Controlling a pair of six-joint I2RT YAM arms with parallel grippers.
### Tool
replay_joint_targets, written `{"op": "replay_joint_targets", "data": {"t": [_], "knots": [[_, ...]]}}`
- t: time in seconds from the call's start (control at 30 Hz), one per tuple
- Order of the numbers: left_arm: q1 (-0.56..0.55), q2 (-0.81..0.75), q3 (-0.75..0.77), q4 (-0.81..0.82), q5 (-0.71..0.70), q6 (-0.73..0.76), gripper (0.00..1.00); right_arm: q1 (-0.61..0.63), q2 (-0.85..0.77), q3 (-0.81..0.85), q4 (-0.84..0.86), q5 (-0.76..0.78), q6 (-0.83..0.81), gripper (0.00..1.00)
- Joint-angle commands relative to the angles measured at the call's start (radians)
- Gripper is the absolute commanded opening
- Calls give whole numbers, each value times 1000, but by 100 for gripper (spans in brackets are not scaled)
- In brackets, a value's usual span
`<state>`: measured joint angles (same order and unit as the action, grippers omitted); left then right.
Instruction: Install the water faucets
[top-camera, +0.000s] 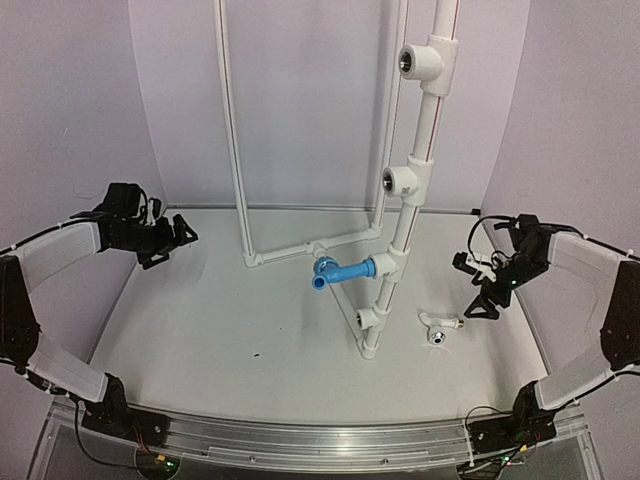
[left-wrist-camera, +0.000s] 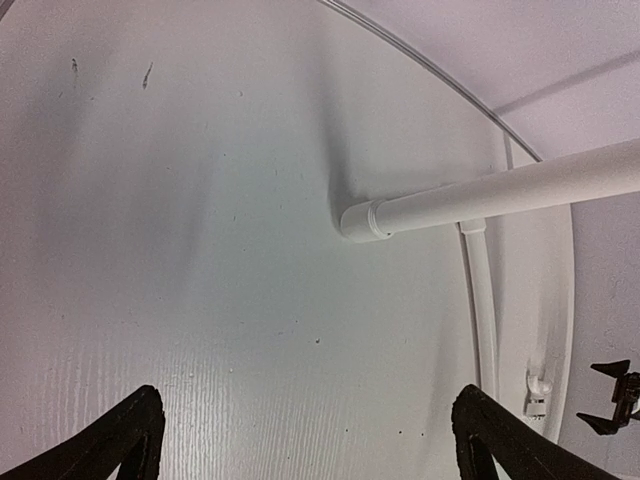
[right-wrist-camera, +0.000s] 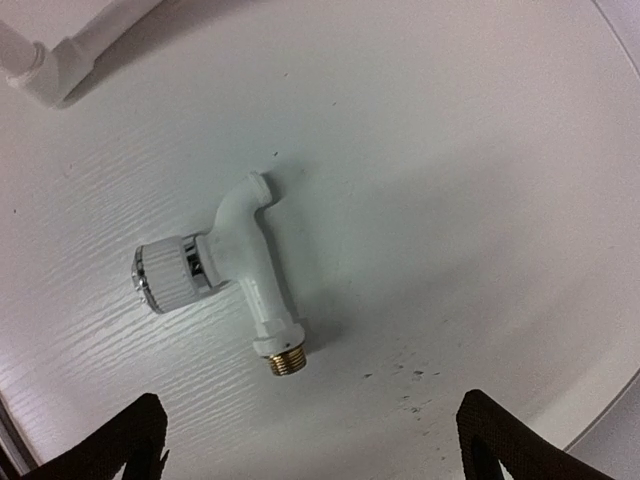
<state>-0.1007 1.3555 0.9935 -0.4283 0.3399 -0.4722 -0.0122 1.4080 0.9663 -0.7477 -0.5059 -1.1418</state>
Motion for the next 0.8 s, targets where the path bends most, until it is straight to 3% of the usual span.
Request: {"op": "replay_joint_targets", "data": {"t": [0.0, 0.4, 0.77], "knots": [[-26, 43, 52, -62, 11, 26, 100, 6, -18, -25, -20, 35, -98, 98], [-71, 44, 47, -46, 57, 31, 100, 80, 133, -13, 36, 91, -134, 98], [-80, 35, 44, -11, 104, 19, 100, 131, 200, -47, 127, 141, -189, 80]]}}
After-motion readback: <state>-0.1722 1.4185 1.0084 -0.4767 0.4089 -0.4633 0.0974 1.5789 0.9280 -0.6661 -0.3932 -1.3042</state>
